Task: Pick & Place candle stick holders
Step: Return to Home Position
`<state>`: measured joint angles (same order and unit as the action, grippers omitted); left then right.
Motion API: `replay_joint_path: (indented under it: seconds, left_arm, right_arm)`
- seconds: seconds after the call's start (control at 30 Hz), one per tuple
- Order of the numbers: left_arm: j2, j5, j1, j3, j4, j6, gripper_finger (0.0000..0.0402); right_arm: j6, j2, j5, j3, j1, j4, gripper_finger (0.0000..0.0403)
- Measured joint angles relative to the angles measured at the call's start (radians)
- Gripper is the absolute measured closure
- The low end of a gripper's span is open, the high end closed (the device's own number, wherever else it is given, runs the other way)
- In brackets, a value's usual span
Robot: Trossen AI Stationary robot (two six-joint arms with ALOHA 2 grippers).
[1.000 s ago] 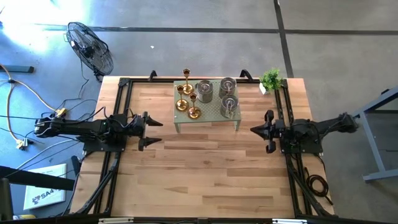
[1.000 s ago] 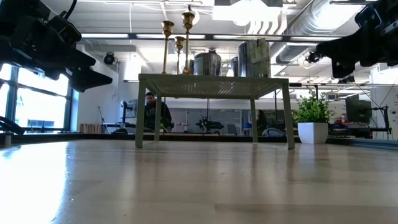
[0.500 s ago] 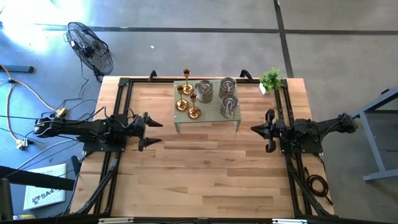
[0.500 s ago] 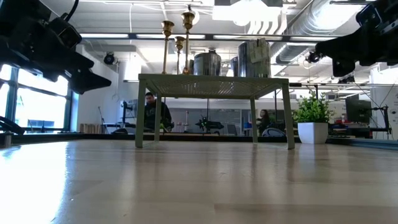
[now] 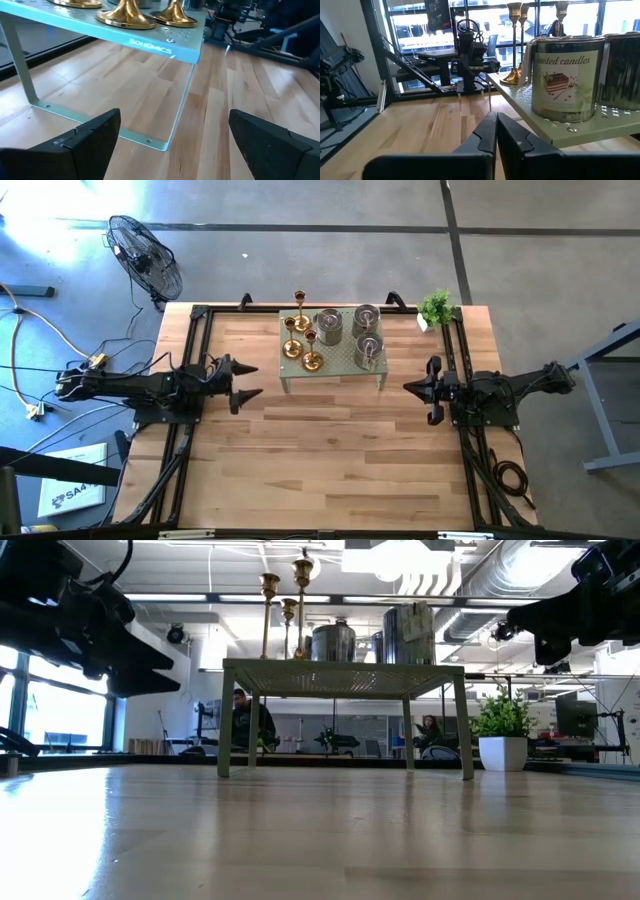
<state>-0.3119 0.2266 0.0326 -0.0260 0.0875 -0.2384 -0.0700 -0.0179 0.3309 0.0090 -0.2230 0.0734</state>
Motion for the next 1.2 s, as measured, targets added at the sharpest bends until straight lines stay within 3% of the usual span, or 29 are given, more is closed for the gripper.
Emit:
replay_joint_path:
  seconds: [0.4,0.57,0.87,1.2]
  left_arm:
    - [0.036,-0.119,0.0,-0.019,-0.039,0.075,0.0035]
    - [0.091,-0.172,0.0,-0.019,-0.078,0.112,0.0035]
    - [0.247,-0.175,0.0,-0.026,-0.15,0.18,0.0035]
    - [0.303,-0.323,-0.001,-0.028,-0.16,0.234,0.0035]
  right_arm:
    - [0.0,0.0,0.0,0.0,0.0,0.002,0.0396]
    - [0.0,0.0,0.0,0.0,0.0,0.003,0.0393]
    - [0.0,0.0,0.0,0.0,0.0,0.004,0.0397]
    - [0.0,0.0,0.0,0.0,0.0,0.005,0.0394]
